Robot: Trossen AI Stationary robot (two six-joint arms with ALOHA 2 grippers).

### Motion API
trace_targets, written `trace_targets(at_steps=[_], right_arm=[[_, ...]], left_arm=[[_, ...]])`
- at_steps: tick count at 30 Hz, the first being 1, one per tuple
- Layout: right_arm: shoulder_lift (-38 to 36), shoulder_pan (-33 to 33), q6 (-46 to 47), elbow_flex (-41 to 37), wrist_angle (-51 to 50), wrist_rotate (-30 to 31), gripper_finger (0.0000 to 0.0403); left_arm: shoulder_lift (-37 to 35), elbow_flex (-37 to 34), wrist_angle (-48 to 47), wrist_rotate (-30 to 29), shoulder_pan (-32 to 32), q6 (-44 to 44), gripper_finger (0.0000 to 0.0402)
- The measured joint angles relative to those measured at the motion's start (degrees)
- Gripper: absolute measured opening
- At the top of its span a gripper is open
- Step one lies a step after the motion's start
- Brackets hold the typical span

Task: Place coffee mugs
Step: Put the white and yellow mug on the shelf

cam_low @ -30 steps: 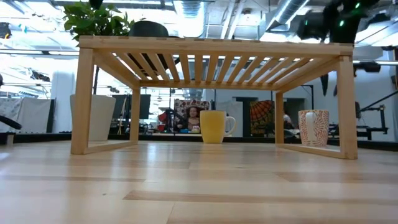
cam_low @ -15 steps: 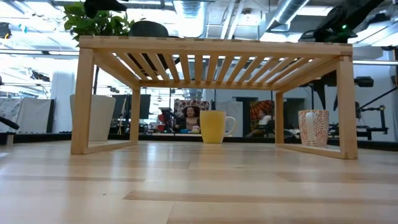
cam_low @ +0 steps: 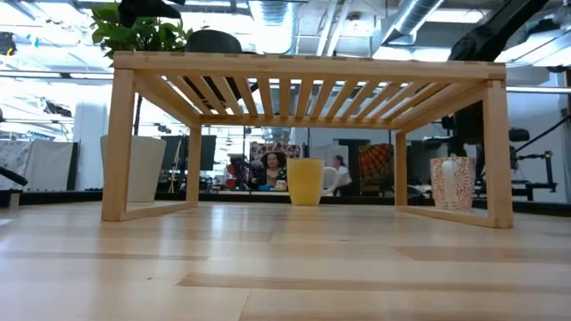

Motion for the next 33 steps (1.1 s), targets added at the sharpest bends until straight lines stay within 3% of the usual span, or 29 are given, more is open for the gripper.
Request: trace_targets(at_steps=[3,10,16,20,24,28,33], right_arm=[[-1.7,0.5,-4.0,0.0,-1.5,-0.2,0.0045],[-10.5,3.3,-13.7,2.5,-7.9,-0.2,0.0046],[-18.6,8.5,-18.7,15.2,-13.6,-0.1,0.0046],[-19.3,13.7,-22.3,26.7,-17.2,-5.1,0.0046],[-15.5,24.0,-23.4,37.5,-17.6,-12.6,0.0046],[-6.6,37.4,-23.2,46.3,-17.6,-11.0,0.0046],[5.9,45.8,-25.3,56.3,-16.2,-10.3,0.0046]], left_arm=[[0.0,0.0,-0.1,-0.5,0.0,-1.1,0.0163],[0.0,0.0,-0.1,-0.5,0.0,-2.1,0.0163],[0.0,0.0,-0.1,-0.5,0.0,-2.2,0.0163],[0.0,0.0,-0.1,-0.5,0.0,-2.2,0.0163],[0.0,0.0,-0.1,-0.5,0.0,-2.2,0.0163],[0.0,0.0,-0.1,-0.5,0.0,-2.2,0.0163],[0.0,0.0,-0.2,-0.5,0.0,-2.2,0.0163]])
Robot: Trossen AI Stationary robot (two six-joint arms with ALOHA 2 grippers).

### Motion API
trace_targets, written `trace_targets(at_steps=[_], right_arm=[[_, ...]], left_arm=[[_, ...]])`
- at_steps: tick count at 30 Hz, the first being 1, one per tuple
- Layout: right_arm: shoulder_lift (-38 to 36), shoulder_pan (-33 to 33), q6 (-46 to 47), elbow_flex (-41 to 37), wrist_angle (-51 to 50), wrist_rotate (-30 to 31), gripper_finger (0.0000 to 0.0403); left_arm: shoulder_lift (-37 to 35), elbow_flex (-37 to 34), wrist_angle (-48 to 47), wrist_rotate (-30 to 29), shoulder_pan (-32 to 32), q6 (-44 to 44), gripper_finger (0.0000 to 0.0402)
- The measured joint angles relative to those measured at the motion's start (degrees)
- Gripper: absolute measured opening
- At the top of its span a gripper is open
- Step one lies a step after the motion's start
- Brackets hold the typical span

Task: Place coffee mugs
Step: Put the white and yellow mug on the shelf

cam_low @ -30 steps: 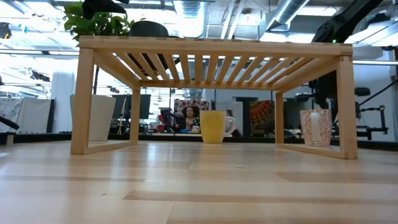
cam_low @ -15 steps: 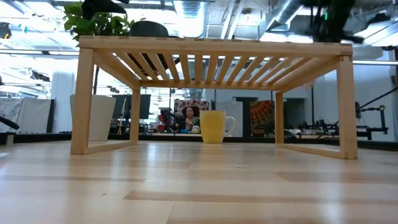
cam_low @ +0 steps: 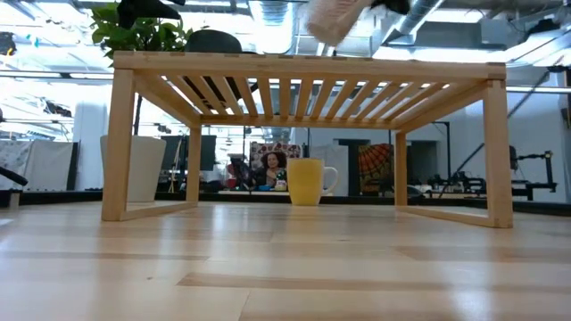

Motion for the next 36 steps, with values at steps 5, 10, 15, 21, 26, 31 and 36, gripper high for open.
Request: trace_targets(at_steps=[5,10,15,21,26,31,36], right_arm=[[11.0,1.4,-2.8,7.3,-2.8,0.0,0.0046],[18.0,0.3,-4.2,12.3,-10.9,1.4,0.0046],[21.5,0.2,-4.5,15.5,-11.0,1.8,0.0046],[25.5,0.5,-4.7,18.1,-12.1,0.9,0.0046],[26.9,0.4,-4.6,18.6,-10.9,-0.2,0.0046],[27.1,0.4,-4.1,18.5,-10.0,-0.4,0.0076],[27.2,0.5,-4.3,18.4,-6.7,-0.6,0.0127]], left_arm=[[0.0,0.0,0.0,0.0,0.0,0.0,0.0163],[0.0,0.0,0.0,0.0,0.0,0.0,0.0163],[0.0,0.0,0.0,0.0,0.0,0.0,0.0163],[0.0,0.0,0.0,0.0,0.0,0.0,0.0163],[0.0,0.0,-0.1,0.0,0.0,0.0,0.0163],[0.0,0.0,-0.1,0.0,0.0,0.0,0.0163],[0.0,0.0,-0.2,0.0,0.0,0.0,0.0163]])
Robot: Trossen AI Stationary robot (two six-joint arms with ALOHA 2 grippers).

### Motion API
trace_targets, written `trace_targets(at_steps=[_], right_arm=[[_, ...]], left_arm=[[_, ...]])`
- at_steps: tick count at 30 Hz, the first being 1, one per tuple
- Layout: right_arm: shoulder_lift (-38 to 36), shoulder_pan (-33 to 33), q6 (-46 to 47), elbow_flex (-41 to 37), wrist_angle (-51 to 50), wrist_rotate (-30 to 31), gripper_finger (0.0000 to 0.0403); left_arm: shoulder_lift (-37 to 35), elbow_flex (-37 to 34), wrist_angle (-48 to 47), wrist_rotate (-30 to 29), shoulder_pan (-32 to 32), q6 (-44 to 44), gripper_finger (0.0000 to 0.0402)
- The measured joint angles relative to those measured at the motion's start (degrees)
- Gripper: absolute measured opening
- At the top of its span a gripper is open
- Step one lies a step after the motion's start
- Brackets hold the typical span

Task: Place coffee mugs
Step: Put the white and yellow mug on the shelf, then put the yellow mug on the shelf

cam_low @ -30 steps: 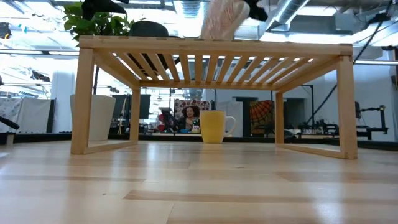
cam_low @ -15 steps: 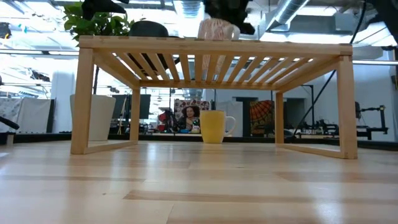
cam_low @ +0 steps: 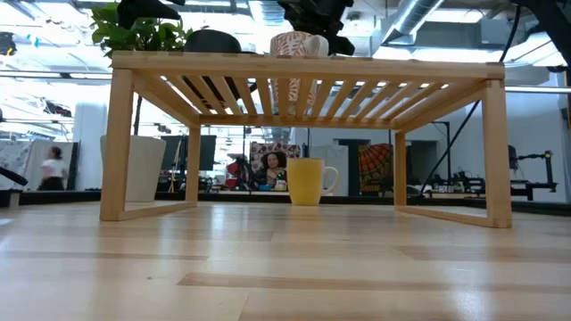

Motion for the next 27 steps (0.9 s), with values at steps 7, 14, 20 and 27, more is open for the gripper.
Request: trace_targets(at_steps=[7,14,20,27], right_arm=[[0.0,-0.2,-1.4,0.0,0.8,0.2,0.0168],[-2.7,-1.7,-3.4,0.0,1.3,0.2,0.0198],[-8.2,-2.8,-6.3,0.0,1.7,0.3,0.0202],[-17.4,-0.4,-6.4,-2.8,-5.7,2.3,0.0192]], left_arm=[[0.0,0.0,-0.1,0.0,0.0,0.0,0.0163],[0.0,0.0,-0.1,-1.1,0.0,0.0,0.0163],[0.0,0.0,-0.1,-1.1,0.0,0.0,0.0163],[0.0,0.0,-0.1,-1.1,0.0,0.0,0.0163]])
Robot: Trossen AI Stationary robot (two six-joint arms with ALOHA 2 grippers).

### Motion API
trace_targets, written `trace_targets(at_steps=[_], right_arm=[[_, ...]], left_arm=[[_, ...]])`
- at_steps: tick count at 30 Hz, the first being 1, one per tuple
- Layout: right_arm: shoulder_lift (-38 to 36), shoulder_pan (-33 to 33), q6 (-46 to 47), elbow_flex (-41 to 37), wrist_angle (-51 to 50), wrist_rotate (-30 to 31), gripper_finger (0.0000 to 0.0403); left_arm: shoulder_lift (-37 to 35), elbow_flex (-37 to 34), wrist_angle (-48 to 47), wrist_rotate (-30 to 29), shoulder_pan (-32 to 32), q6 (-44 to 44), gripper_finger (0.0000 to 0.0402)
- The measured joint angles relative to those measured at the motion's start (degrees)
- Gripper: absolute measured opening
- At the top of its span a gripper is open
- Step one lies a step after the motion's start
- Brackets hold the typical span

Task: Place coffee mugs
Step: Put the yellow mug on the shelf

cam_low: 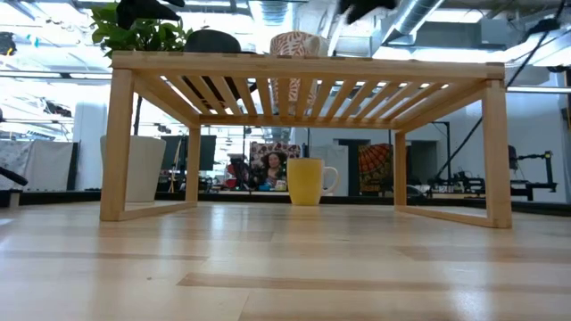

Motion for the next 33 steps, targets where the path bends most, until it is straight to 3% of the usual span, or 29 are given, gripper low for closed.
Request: trace_targets(at_steps=[7,13,18,21,25,28,33], right_arm=[[-14.1,2.9,8.9,-19.3,-1.0,8.9,0.0183],[-26.2,0.0,18.7,-38.5,10.2,8.7,0.0182],[-27.7,-7.0,20.2,-43.4,19.7,7.9,0.0182],[-23.8,-14.3,18.1,-43.4,28.1,1.0,0.0182],[-14.7,-23.6,15.8,-43.4,40.5,-14.6,0.0182],[-6.9,-29.0,19.8,-43.4,46.5,-24.9,0.0182],[4.9,-32.3,24.4,-40.7,48.0,-32.9,0.0182]], left_arm=[[0.0,0.0,0.0,0.2,0.0,0.0,0.0163],[0.0,0.0,-0.1,-0.1,0.0,0.0,0.0163],[0.0,0.0,0.1,-0.9,0.0,-0.2,0.0163],[0.4,0.0,0.2,-0.9,0.0,-2.1,0.0163],[0.3,0.0,0.1,-0.9,0.0,-3.0,0.0163],[0.4,0.0,0.1,-0.9,0.0,-3.5,0.0163],[0.4,0.0,0.1,-0.9,0.0,-3.6,0.0163]])
